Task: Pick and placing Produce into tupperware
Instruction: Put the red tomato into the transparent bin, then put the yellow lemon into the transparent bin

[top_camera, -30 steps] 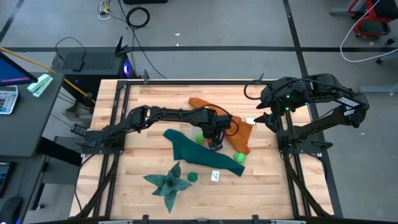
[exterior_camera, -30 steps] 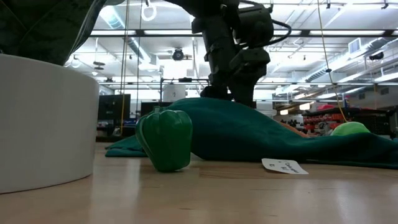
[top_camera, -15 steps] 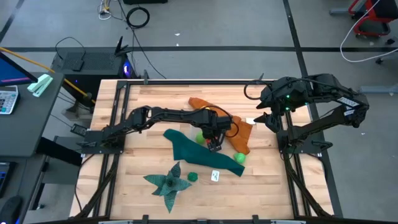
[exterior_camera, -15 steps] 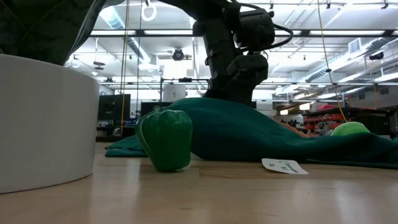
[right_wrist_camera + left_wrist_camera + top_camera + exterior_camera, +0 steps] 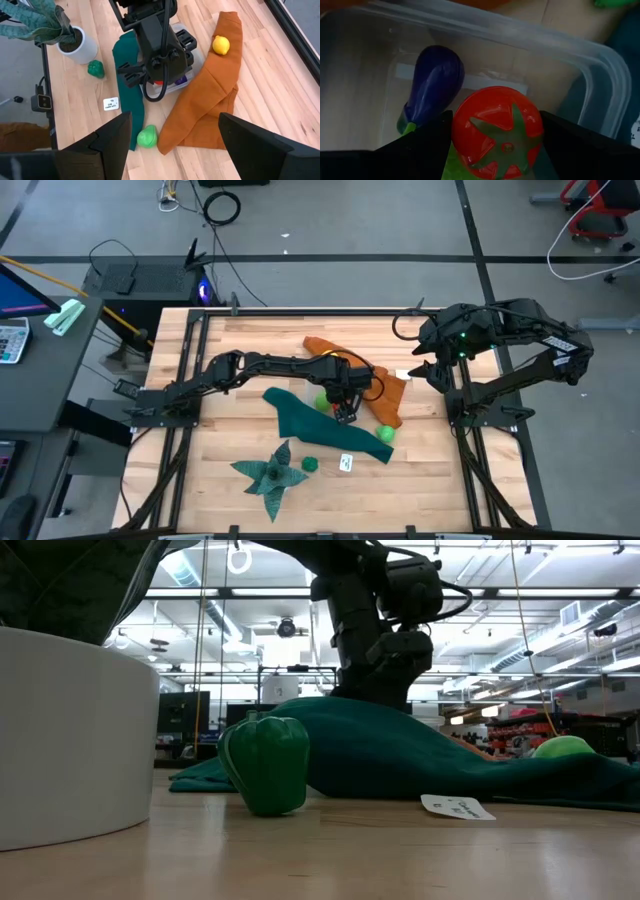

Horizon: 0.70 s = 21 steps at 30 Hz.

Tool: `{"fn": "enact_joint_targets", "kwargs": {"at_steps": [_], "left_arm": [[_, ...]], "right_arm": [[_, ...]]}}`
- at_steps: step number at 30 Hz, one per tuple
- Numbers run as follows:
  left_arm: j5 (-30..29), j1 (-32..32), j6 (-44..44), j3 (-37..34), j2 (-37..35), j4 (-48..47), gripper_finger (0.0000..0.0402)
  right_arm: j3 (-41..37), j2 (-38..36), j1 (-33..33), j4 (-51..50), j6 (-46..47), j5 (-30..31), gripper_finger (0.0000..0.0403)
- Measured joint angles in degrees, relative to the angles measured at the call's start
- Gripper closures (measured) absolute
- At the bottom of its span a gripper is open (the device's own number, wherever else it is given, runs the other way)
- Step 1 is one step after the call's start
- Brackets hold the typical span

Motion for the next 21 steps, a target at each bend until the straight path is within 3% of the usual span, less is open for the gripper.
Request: {"fn": "enact_joint_targets", "kwargs": {"at_steps": [8, 21], "left_arm": [[0.0, 0.0, 0.0, 0.0, 0.0, 0.3, 0.0103], [0.0, 0.0, 0.0, 0.0, 0.0, 0.3, 0.0041]], "right_arm": [[0.0, 0.0, 0.0, 0.0, 0.0, 0.0, 0.0142], [0.0, 0.0, 0.0, 0.0, 0.0, 0.0, 0.0142]]}}
